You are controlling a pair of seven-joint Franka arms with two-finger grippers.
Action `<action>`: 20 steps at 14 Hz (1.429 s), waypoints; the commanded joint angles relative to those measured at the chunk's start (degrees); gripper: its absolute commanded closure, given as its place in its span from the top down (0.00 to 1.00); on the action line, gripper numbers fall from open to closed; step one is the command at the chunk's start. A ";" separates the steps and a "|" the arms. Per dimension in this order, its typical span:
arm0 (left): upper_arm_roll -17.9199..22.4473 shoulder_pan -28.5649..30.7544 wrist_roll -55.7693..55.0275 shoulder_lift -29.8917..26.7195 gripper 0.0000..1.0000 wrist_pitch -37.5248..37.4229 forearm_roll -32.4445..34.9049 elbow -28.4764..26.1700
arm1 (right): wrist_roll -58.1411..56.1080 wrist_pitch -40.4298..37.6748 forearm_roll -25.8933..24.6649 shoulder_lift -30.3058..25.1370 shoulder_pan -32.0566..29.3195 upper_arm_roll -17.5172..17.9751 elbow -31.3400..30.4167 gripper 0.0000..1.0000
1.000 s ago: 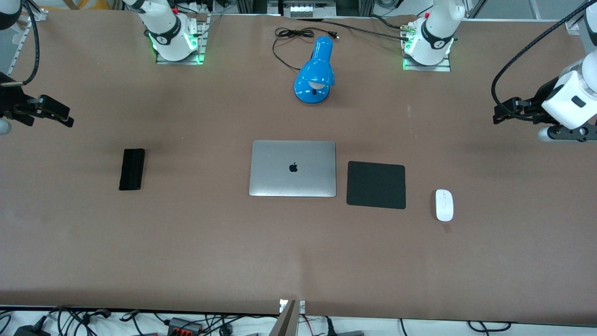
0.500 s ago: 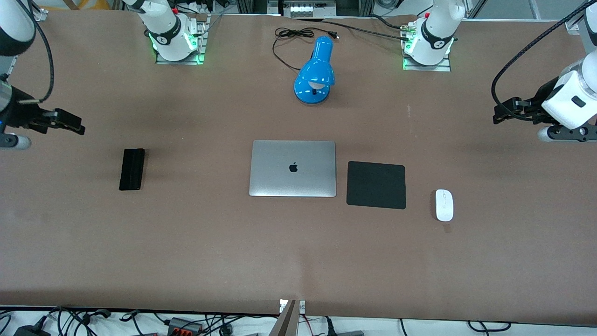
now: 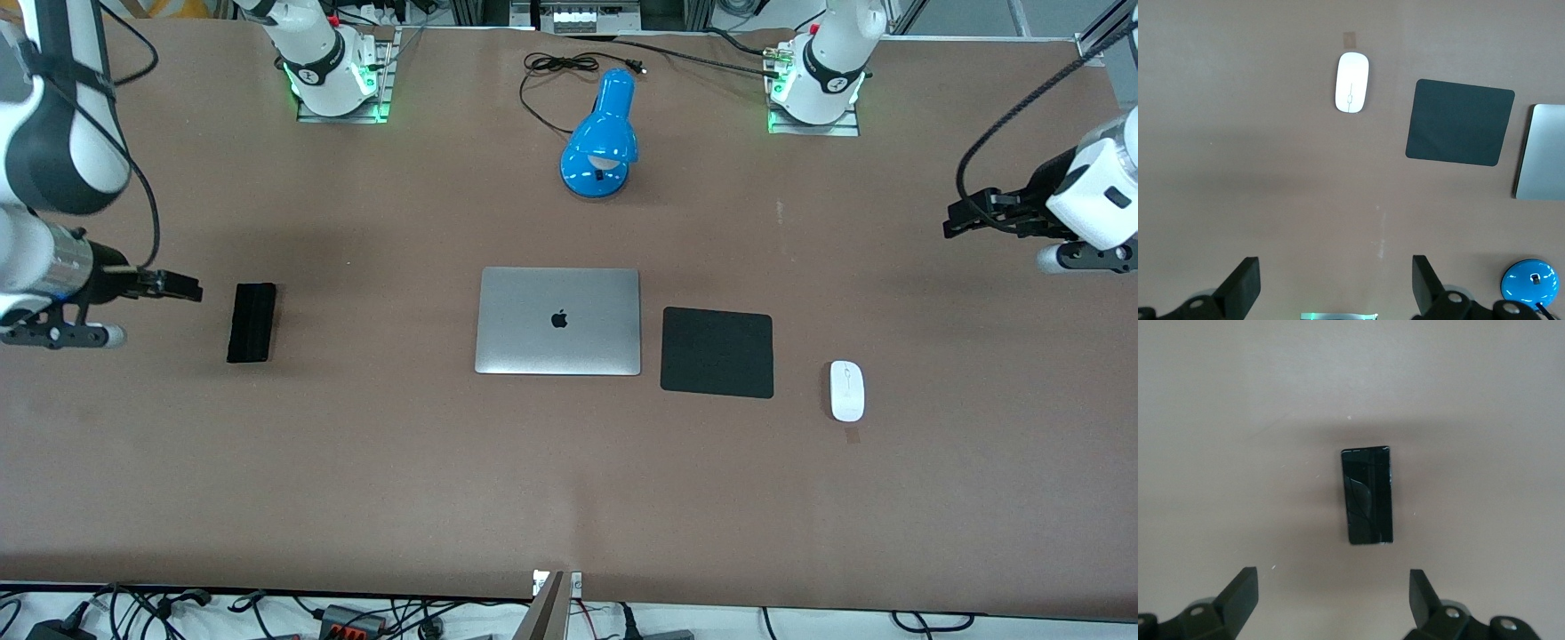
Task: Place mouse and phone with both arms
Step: 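Lower the right gripper onto the phone while the left gripper lowers onto the mouse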
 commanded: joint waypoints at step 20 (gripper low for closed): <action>-0.53 -0.97 6.07 28.44 1.00 44.94 4.10 -7.04 | -5.87 24.23 -0.40 15.84 -2.74 0.36 -11.73 1.00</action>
